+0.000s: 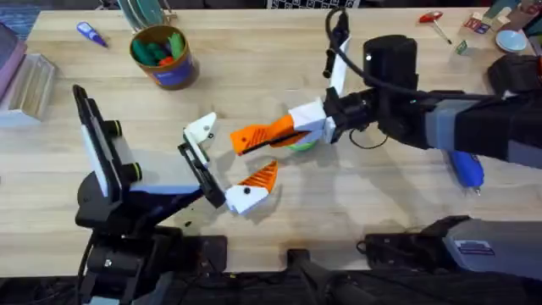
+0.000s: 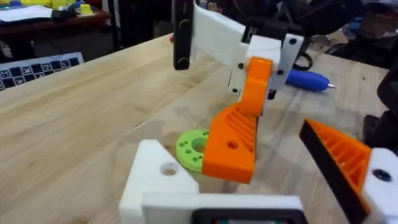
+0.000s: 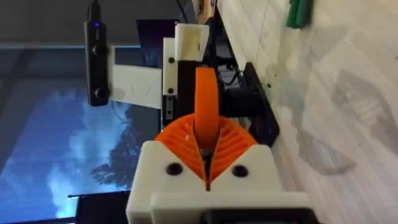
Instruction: Pick up the gripper from the table and insert it into the empty holder that is missing its gripper. Then pick up a screw, insert it into the mounting hole, and use the screwdriver to tighten it. Finally, clean up the table by picking up the vegetable and placing it into the bucket.
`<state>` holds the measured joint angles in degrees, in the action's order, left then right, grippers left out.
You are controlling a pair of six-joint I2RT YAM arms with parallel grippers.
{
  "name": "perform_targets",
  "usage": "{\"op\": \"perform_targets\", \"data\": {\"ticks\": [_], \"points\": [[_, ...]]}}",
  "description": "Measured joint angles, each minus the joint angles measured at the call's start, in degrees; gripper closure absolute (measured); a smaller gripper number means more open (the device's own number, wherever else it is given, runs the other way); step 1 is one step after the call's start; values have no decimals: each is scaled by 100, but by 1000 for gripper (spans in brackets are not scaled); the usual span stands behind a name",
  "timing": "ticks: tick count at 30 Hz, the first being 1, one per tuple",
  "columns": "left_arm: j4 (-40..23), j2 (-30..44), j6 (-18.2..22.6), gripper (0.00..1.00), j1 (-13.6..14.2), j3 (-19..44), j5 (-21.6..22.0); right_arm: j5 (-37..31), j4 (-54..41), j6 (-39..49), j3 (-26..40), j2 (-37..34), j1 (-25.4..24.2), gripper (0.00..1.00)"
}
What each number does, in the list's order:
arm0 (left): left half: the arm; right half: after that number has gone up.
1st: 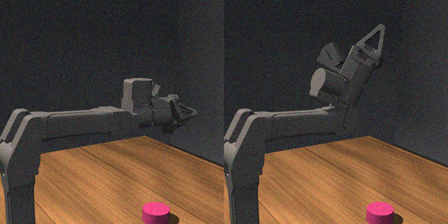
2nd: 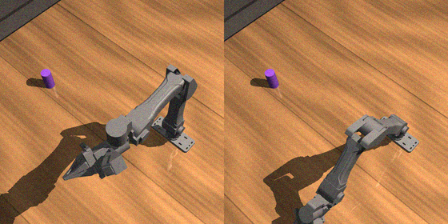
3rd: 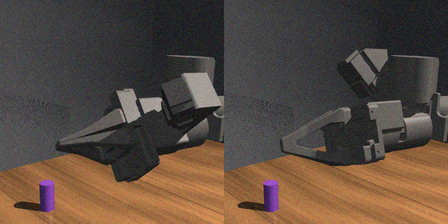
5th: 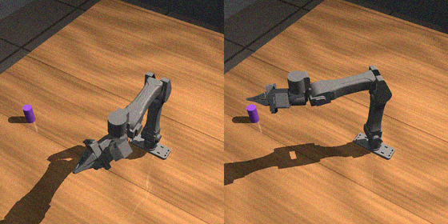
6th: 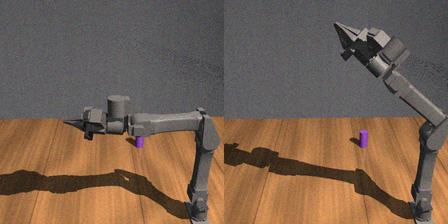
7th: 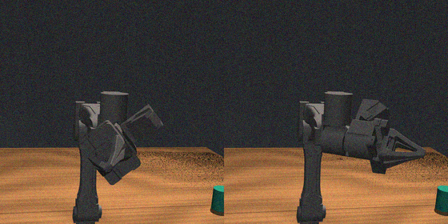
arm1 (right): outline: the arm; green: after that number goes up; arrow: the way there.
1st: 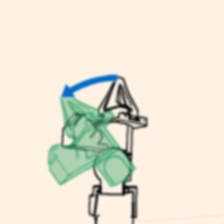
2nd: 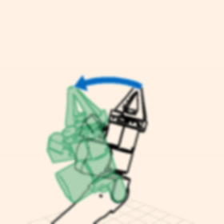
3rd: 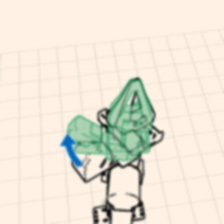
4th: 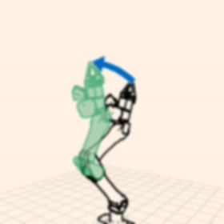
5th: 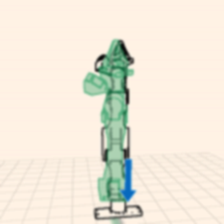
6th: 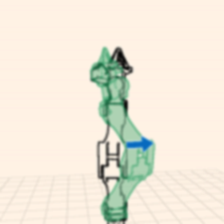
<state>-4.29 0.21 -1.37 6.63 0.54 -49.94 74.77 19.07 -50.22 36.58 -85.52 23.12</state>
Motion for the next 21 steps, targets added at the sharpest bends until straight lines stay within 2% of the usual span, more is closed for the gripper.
{"op": "perform_targets", "data": {"ticks": [11,21], "points": [[-20,0,-15,15,-2,0,-199,146,15,-104,177,-161,76,990],[-26,0,-20,15,-2,0,-286,174,24,-180,688,-430,312,990]]}}
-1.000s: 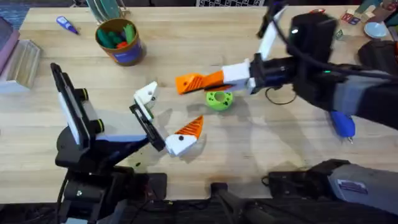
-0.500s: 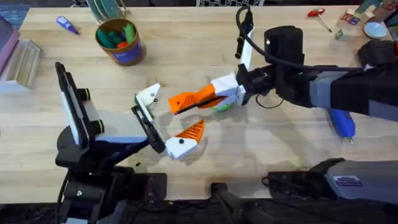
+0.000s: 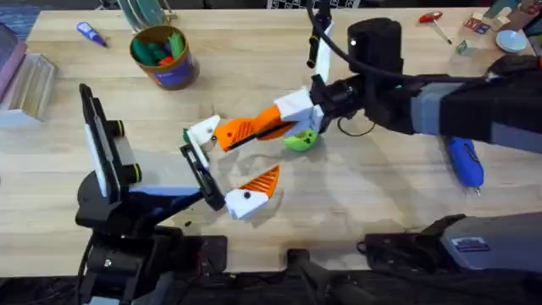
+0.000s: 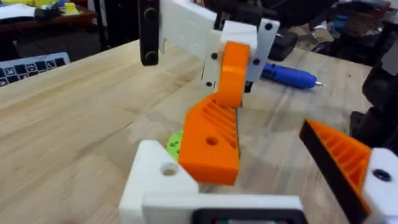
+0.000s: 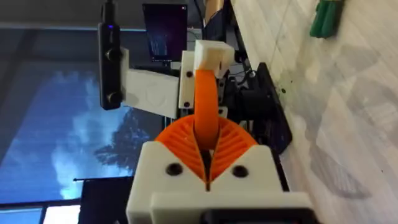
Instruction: Pick up the gripper from the table and insert it into the empty holder that is missing its gripper. Then pick up a screw, insert it into the mounting hole, and use the screwdriver to tighten it. Finally, clean up the table by picking up the vegetable and placing it into the bucket.
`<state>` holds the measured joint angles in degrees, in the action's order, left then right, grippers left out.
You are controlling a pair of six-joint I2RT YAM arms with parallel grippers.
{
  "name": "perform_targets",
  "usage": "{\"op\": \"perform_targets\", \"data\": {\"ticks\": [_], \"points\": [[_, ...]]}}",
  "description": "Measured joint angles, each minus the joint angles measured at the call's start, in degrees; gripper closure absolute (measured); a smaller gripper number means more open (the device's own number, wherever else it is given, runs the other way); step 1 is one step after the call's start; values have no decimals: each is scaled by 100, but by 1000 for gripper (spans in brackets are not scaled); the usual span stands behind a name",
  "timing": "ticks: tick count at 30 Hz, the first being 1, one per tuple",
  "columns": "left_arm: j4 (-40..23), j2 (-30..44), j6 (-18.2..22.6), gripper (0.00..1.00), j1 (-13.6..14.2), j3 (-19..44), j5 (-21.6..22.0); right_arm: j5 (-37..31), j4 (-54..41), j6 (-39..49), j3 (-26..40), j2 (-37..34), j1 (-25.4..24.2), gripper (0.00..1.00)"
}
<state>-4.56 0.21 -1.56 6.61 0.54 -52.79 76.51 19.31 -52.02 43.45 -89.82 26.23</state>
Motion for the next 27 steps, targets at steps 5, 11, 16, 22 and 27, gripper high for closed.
{"op": "perform_targets", "data": {"ticks": [5,11,16,22,27], "points": [[-4,0,-30,15,2,0,-14,90,0,-96,61,-329,36,991],[-4,0,-60,15,0,0,-9,158,39,-150,271,-545,142,992],[-4,0,-59,15,0,0,8,160,31,-200,449,-705,182,992],[-4,0,-61,15,0,0,8,43,33,-290,633,-863,288,992],[-2,0,-61,15,0,0,25,-238,33,-354,789,-894,433,992]]}}
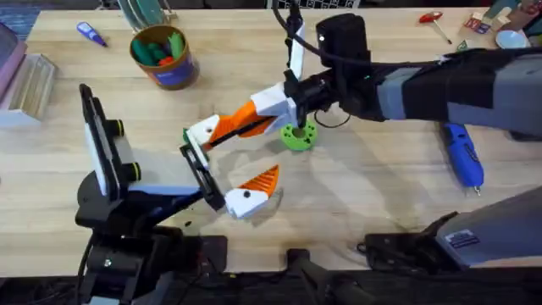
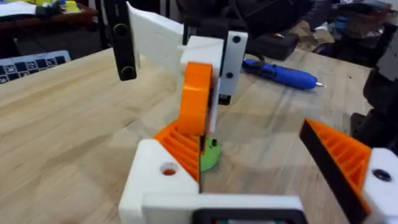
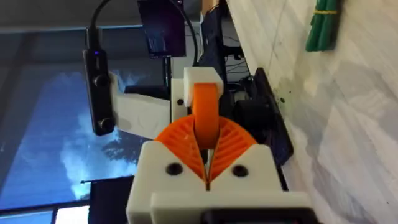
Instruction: Pick up the gripper from the table and insert it into the empty holder that is missing its gripper. Then pick up a screw, insert it into the mounting hole, and use the screwdriver to tighten it. Finally, clean up the table by picking up the vegetable and placing it into the bucket.
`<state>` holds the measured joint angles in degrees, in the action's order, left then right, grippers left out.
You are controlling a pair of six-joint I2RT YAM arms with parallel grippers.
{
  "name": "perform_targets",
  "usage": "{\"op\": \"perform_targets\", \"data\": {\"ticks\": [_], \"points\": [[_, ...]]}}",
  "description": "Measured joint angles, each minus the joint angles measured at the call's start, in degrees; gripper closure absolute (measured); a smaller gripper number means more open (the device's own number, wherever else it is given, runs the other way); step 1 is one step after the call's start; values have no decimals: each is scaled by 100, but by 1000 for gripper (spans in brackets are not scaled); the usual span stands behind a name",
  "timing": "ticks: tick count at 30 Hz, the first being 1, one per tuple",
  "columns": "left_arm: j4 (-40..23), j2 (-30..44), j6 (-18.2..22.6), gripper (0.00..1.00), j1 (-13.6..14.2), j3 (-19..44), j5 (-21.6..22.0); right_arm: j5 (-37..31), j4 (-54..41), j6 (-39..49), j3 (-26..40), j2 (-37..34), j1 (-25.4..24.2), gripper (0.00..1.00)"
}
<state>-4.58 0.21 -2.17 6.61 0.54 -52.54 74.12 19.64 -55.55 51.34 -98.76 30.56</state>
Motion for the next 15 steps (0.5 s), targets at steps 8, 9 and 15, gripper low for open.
{"op": "perform_targets", "data": {"ticks": [8,9,15], "points": [[9,0,-22,15,-55,0,174,-386,8,-24,91,0,144,992],[9,0,-26,15,-59,0,200,-432,11,-25,101,0,159,992],[13,0,-111,15,-98,0,340,-741,55,-48,133,1,268,993]]}}
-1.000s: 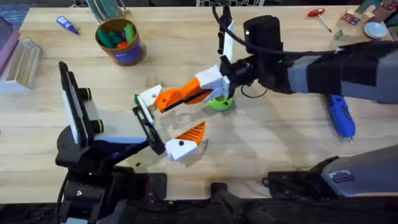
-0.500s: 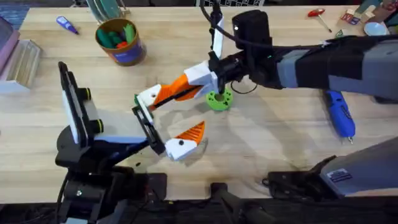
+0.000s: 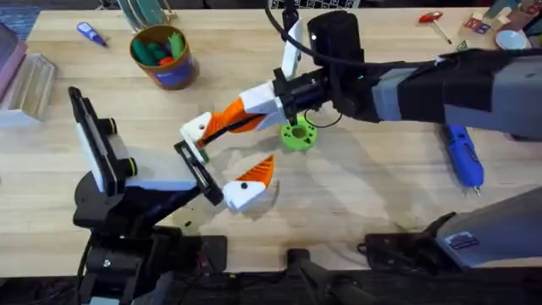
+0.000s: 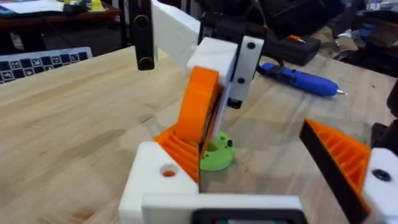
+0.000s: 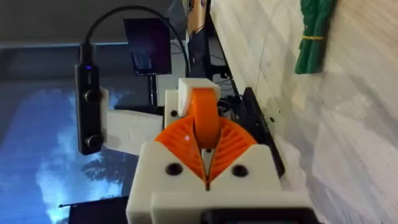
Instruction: Pick up the gripper from the table and insert it into the empty holder that is missing its gripper. Then pick up a screw, insert it into the mounting hole, and use the screwdriver to tighten it. Finally, clean up the table by picking up the vegetable and placing it into the bucket.
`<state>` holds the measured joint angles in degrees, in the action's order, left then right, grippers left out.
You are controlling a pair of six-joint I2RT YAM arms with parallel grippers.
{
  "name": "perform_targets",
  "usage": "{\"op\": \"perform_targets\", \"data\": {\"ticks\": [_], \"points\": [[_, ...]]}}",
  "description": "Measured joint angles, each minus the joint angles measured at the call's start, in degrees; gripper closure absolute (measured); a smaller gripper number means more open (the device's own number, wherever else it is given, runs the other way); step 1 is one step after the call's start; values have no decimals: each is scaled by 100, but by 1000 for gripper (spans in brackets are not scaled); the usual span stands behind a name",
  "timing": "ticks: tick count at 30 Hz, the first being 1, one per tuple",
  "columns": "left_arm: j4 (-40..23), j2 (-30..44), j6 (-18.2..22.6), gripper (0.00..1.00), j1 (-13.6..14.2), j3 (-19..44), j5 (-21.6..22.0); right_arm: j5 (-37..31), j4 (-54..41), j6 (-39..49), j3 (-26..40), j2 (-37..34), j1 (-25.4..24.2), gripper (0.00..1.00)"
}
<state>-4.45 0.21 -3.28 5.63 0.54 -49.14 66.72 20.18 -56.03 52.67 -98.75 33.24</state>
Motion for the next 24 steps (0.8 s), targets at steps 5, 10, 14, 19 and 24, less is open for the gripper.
{"op": "perform_targets", "data": {"ticks": [5,10,14,19,24], "points": [[6,0,-25,15,-3,0,55,-70,-7,-9,14,-1,13,993],[11,0,-20,15,2,0,38,42,-36,77,16,0,-21,983],[11,0,-16,15,2,0,-9,175,-68,201,16,-1,-57,908],[11,0,20,15,13,0,-63,218,-103,383,16,-1,-51,805],[11,0,37,15,45,0,-105,263,-107,470,16,-1,-44,775]]}}
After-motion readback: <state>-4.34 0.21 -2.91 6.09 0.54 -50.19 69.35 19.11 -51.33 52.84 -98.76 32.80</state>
